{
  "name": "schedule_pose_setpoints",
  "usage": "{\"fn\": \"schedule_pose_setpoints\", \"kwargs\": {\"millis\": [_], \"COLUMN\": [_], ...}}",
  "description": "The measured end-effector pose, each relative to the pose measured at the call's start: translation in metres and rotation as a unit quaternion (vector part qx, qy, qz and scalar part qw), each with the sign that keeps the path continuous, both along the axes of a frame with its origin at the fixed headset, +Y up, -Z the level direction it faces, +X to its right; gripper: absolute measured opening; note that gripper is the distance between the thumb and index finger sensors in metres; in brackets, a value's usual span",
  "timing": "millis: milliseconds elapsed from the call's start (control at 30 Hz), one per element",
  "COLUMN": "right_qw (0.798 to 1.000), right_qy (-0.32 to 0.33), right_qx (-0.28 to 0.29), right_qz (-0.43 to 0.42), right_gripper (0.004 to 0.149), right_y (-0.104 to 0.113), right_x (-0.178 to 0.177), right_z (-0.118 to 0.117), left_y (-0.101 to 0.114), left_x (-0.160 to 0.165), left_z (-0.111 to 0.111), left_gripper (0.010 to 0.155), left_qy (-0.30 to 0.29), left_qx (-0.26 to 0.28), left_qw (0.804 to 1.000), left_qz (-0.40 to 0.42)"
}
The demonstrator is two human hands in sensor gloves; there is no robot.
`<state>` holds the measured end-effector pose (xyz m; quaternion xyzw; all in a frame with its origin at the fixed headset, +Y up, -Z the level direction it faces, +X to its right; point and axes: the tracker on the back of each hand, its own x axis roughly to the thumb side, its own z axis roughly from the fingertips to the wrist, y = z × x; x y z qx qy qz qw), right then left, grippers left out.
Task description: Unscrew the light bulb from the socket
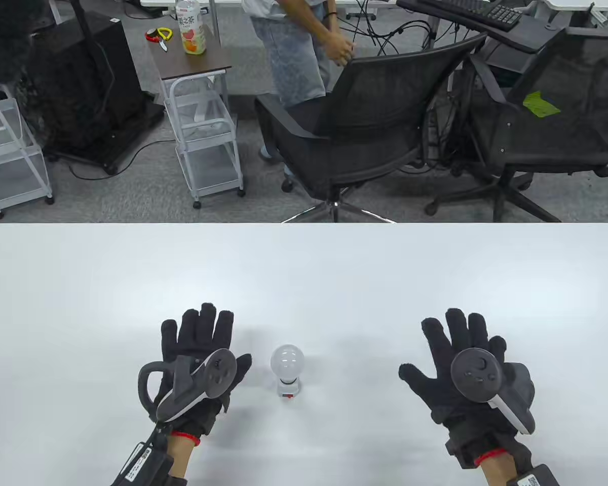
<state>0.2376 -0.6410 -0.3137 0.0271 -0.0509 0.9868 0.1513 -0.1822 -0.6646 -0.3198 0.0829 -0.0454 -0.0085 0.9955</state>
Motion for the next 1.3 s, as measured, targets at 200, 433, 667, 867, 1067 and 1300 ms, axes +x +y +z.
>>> {"fn": "schedule_pose_setpoints", "kwargs": {"millis": [200,433,667,867,1067,1300], "right_qw": [1.0,1.0,1.0,1.0,1.0,1.0], "right_qy": [0.0,-0.001,-0.001,0.0,-0.001,-0.002], "right_qx": [0.004,0.002,0.0,0.004,-0.005,-0.006], "right_qz": [0.002,0.003,0.003,0.005,0.013,0.017], "right_gripper": [0.095,0.095,0.095,0.095,0.096,0.095], "right_y": [-0.0003,-0.0014,-0.0017,-0.0022,-0.0047,-0.005], "right_x": [-0.0004,-0.0008,-0.0011,-0.0016,-0.0027,-0.0036], "right_z": [0.0006,0.0001,-0.0001,0.0,-0.0007,-0.0007], "left_y": [-0.0004,-0.0011,-0.0013,-0.0017,-0.0021,-0.0027], "left_x": [0.0006,0.001,0.0001,-0.0001,-0.0004,0.0001], "left_z": [0.0001,-0.0003,-0.0004,-0.0007,-0.0005,-0.0009], "left_gripper": [0.091,0.091,0.091,0.091,0.091,0.091], "left_qy": [-0.001,0.0,0.003,0.005,0.01,0.011], "left_qx": [0.001,0.001,-0.004,-0.005,-0.012,-0.016], "left_qw": [1.0,1.0,1.0,1.0,1.0,1.0], "left_qz": [-0.001,0.0,0.001,0.001,-0.003,-0.006]}}
